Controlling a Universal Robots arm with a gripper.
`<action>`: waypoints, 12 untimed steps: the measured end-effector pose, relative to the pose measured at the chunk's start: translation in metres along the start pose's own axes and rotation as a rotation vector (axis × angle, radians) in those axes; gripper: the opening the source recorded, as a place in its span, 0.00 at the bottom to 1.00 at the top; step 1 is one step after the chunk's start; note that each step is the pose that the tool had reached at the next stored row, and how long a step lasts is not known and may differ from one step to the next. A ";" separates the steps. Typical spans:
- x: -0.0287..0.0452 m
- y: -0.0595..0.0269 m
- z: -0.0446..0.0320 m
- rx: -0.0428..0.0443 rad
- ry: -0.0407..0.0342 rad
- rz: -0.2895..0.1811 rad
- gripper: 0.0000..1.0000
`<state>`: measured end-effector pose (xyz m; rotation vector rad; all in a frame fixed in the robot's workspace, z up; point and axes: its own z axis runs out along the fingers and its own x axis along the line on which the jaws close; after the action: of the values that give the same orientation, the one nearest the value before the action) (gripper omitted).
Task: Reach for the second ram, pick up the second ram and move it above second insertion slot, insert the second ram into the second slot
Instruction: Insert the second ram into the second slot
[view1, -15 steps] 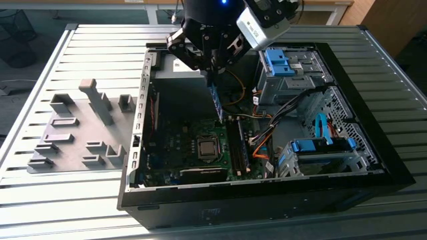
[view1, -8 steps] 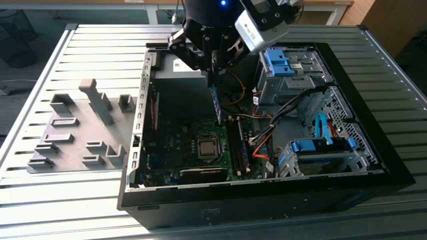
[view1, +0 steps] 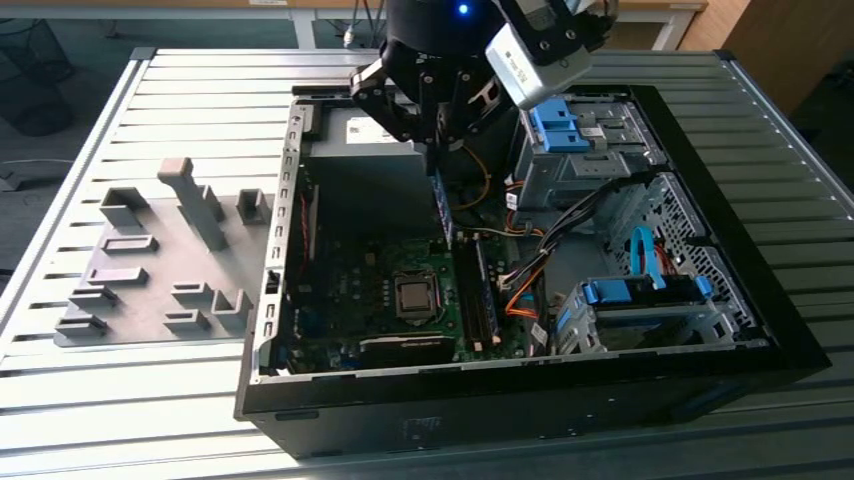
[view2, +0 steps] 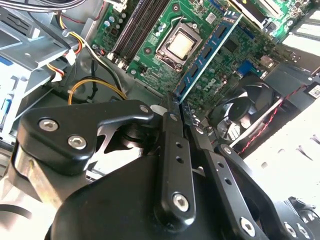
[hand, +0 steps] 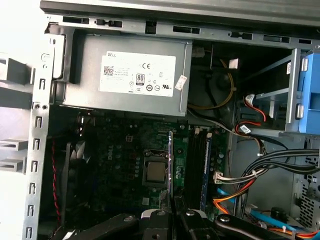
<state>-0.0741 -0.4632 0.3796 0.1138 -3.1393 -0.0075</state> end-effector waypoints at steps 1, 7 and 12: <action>0.0000 0.0000 0.0000 0.0000 0.0000 0.000 0.14; -0.0017 -0.0001 0.0006 -0.0002 -0.0001 0.012 0.14; -0.0092 -0.0007 0.0040 0.0000 -0.0001 0.029 0.14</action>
<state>-0.0648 -0.4632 0.3757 0.0686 -3.1407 -0.0075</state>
